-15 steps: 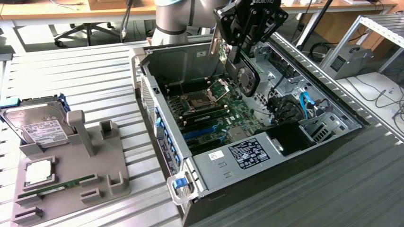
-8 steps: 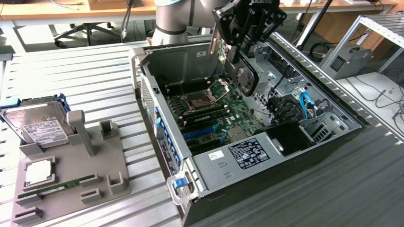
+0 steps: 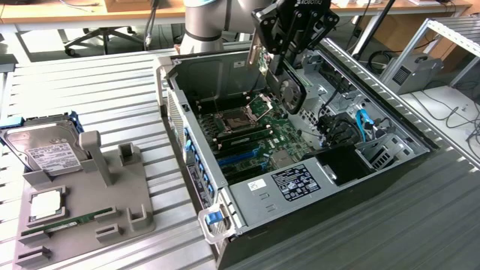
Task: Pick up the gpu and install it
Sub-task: 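Pick up the gpu and move the gpu toward the slot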
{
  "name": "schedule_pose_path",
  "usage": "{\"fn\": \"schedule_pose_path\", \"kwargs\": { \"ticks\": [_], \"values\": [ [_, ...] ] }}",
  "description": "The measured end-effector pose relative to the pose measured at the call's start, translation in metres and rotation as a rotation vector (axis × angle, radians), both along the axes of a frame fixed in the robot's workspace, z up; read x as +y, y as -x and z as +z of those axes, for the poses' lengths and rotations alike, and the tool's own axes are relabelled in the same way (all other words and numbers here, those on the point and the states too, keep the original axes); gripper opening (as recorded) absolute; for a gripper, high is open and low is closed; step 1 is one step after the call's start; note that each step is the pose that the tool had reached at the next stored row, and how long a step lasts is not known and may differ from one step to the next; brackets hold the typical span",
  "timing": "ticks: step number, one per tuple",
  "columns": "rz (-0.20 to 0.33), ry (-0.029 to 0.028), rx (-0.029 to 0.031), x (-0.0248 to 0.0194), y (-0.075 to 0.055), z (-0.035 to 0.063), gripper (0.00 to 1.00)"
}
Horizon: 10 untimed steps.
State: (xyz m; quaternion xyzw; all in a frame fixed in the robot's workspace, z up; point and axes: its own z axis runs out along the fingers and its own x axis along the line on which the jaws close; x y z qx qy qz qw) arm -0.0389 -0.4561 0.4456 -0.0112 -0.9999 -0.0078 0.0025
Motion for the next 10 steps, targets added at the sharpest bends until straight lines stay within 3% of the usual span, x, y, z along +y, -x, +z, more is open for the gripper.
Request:
{"fn": "schedule_pose_path", "kwargs": {
  "ticks": [10],
  "values": [
    [0.0,-0.0001,0.0,0.003,0.0,-0.0018,0.26]
  ]
}}
